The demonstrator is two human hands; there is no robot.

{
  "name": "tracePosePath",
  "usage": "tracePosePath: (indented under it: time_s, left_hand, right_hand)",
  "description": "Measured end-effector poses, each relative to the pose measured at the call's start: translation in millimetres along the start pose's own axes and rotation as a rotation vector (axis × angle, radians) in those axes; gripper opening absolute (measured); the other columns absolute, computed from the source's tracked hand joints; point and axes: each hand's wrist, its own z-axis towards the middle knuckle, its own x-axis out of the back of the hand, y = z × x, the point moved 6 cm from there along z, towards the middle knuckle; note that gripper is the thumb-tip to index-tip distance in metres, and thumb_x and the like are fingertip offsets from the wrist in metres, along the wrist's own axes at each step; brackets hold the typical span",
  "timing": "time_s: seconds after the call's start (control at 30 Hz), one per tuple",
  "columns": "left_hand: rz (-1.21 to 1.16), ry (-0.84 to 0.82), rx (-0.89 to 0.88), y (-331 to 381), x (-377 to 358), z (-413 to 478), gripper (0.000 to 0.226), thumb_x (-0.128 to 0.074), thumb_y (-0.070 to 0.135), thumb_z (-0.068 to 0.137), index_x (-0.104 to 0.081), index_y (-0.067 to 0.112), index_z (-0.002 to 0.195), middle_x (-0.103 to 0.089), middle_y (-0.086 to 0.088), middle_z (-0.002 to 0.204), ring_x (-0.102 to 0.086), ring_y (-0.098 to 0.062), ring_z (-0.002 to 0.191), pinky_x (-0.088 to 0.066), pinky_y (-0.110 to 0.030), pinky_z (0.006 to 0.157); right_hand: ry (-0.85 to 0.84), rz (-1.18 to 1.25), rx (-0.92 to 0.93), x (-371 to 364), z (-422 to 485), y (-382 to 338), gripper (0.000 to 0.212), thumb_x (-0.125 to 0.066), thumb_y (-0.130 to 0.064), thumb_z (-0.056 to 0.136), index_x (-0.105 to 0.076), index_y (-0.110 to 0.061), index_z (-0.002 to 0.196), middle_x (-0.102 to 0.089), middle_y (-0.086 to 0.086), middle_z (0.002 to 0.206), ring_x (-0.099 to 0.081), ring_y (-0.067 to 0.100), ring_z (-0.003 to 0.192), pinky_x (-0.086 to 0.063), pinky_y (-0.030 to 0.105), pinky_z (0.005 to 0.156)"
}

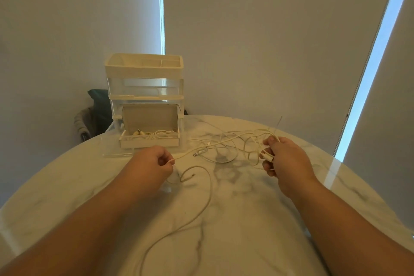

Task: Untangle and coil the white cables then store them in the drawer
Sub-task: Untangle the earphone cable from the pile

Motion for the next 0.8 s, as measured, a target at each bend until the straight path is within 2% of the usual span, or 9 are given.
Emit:
tracePosePath:
  time_s: [0.1,0.23,0.3,0.4,0.47,0.53,0.6,0.7,0.8]
  left_hand:
    - [-0.065,-0.024,0.031,-1.6,-1.6,-0.3,0.009,-0.063,0.020,0.092,-0.067,0.027,0.088,-0.069,0.004,0.081,-0.066,-0.010,0.073,-0.055,-0.028,0.061]
    - [-0.192,-0.066,0.065,0.8,-5.1,-2.0,0.005,-0.068,0.012,0.090,-0.067,0.017,0.091,-0.072,-0.007,0.077,-0.072,-0.023,0.069,-0.061,-0.034,0.057]
    - [-0.212,-0.083,0.044,3.9,-5.5,-2.8,0.005,-0.071,0.012,0.087,-0.068,0.014,0.091,-0.073,-0.009,0.073,-0.071,-0.020,0.063,-0.059,-0.030,0.054]
    - [-0.261,-0.119,0.005,9.2,-7.1,-4.4,0.006,-0.073,0.013,0.087,-0.069,0.011,0.091,-0.073,-0.010,0.077,-0.069,-0.014,0.060,-0.058,-0.027,0.054]
    - [-0.224,-0.134,-0.016,11.0,-7.0,-5.5,0.006,-0.072,0.017,0.087,-0.070,0.014,0.091,-0.074,-0.004,0.077,-0.069,-0.010,0.059,-0.055,-0.022,0.052]
    - [-0.166,-0.144,-0.043,12.8,-6.2,-6.3,0.007,-0.073,0.021,0.087,-0.069,0.018,0.092,-0.073,0.001,0.076,-0.068,-0.004,0.059,-0.051,-0.017,0.052]
    - [-0.121,-0.137,-0.063,12.1,-2.4,-5.9,0.005,-0.072,0.023,0.087,-0.069,0.022,0.090,-0.072,0.003,0.077,-0.067,-0.003,0.063,-0.051,-0.019,0.059]
    - [-0.095,-0.118,-0.057,8.9,9.0,-4.5,0.004,-0.065,0.021,0.091,-0.066,0.024,0.090,-0.071,0.003,0.082,-0.069,-0.010,0.075,-0.058,-0.030,0.072]
    - [-0.092,-0.145,-0.057,9.1,17.0,-6.1,0.005,-0.062,0.021,0.093,-0.065,0.026,0.093,-0.071,0.003,0.086,-0.069,-0.009,0.078,-0.060,-0.031,0.073]
  right_hand:
    - [-0.057,-0.046,-0.048,-4.7,1.1,9.2,0.024,-0.049,-0.028,0.104,-0.064,-0.013,0.094,-0.065,0.008,0.073,-0.052,0.018,0.050,-0.037,0.029,0.050]
    - [-0.225,-0.198,0.061,-21.4,-11.6,6.6,0.022,-0.059,-0.029,0.098,-0.065,-0.009,0.091,-0.060,0.004,0.068,-0.051,0.015,0.051,-0.039,0.029,0.051]
    - [-0.333,-0.240,0.141,-33.6,-28.0,-2.0,0.036,-0.065,-0.043,0.092,-0.066,-0.007,0.091,-0.054,-0.003,0.062,-0.047,0.008,0.049,-0.040,0.025,0.050]
    - [-0.482,-0.379,0.240,-53.0,-60.9,-13.8,0.061,-0.070,-0.071,0.070,-0.069,-0.013,0.086,-0.056,-0.009,0.058,-0.048,0.004,0.050,-0.042,0.024,0.054]
    - [-0.537,-0.528,0.273,-65.3,-75.3,-11.1,0.054,-0.080,-0.065,0.061,-0.068,-0.016,0.082,-0.059,-0.011,0.057,-0.051,0.002,0.051,-0.042,0.019,0.053]
    - [-0.522,-0.633,0.292,-72.3,-77.3,-4.5,0.035,-0.085,-0.048,0.069,-0.067,-0.019,0.079,-0.060,-0.012,0.055,-0.052,-0.002,0.048,-0.041,0.016,0.050]
    - [-0.478,-0.645,0.298,-73.7,-72.4,-0.7,0.025,-0.082,-0.038,0.077,-0.066,-0.019,0.076,-0.060,-0.013,0.053,-0.052,-0.003,0.046,-0.042,0.016,0.050]
    - [-0.424,-0.603,0.266,-67.7,-61.9,1.6,0.025,-0.080,-0.036,0.080,-0.067,-0.014,0.076,-0.063,-0.009,0.056,-0.054,0.003,0.050,-0.045,0.025,0.059]
    - [-0.365,-0.639,0.268,-60.2,-51.1,2.8,0.027,-0.077,-0.034,0.083,-0.065,-0.012,0.073,-0.059,-0.008,0.056,-0.051,0.007,0.051,-0.040,0.027,0.057]
